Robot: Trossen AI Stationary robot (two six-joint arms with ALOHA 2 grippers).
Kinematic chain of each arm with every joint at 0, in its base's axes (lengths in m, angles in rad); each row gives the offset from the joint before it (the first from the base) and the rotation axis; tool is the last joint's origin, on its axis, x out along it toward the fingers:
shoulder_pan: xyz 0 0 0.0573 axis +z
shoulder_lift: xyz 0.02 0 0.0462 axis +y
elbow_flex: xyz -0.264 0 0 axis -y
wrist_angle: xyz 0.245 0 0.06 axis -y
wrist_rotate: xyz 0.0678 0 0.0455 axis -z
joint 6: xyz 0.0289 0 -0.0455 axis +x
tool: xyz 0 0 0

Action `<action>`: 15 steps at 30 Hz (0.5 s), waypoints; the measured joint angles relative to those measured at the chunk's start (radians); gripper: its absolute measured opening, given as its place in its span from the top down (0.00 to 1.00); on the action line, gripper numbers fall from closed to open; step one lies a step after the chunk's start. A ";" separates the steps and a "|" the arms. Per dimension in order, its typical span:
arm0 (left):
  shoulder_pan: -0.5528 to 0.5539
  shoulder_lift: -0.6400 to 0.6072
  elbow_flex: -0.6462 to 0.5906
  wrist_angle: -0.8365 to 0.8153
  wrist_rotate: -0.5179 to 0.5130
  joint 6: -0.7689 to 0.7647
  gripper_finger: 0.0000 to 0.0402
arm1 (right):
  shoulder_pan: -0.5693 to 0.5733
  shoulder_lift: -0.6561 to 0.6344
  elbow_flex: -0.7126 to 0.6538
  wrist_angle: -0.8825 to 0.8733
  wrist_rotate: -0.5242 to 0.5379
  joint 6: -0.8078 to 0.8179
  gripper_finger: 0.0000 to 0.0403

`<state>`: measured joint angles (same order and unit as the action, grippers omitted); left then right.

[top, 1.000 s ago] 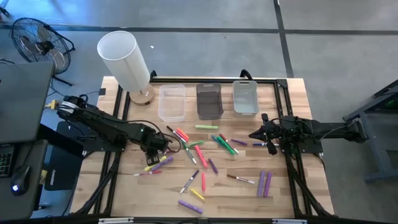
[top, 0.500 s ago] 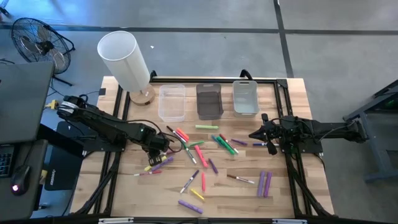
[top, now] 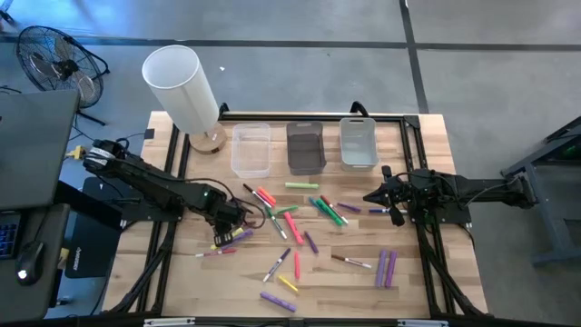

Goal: Pick & Place Markers
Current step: Put the purple dry erase marker into the transparent bin

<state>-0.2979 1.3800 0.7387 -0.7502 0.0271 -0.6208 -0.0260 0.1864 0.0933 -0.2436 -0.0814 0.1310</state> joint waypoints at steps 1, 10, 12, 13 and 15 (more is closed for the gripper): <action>-0.010 0.000 0.000 0.000 -0.021 -0.010 0.73 | 0.000 0.000 0.000 0.000 0.000 0.000 0.99; -0.031 0.000 0.000 0.002 -0.068 -0.042 0.73 | 0.000 0.000 0.000 0.000 0.000 0.000 0.99; -0.030 0.019 0.000 0.018 -0.071 -0.042 0.73 | 0.000 0.000 0.000 0.000 0.000 0.000 0.99; -0.030 0.030 0.000 0.025 -0.072 -0.042 0.73 | 0.000 0.000 0.000 0.000 0.000 0.000 0.99; -0.030 0.042 0.000 0.022 -0.086 -0.042 0.73 | 0.000 0.000 0.000 0.000 0.000 0.000 0.99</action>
<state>-0.3283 1.4217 0.7383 -0.7279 -0.0585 -0.6628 -0.0257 0.1864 0.0933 -0.2436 -0.0818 0.1310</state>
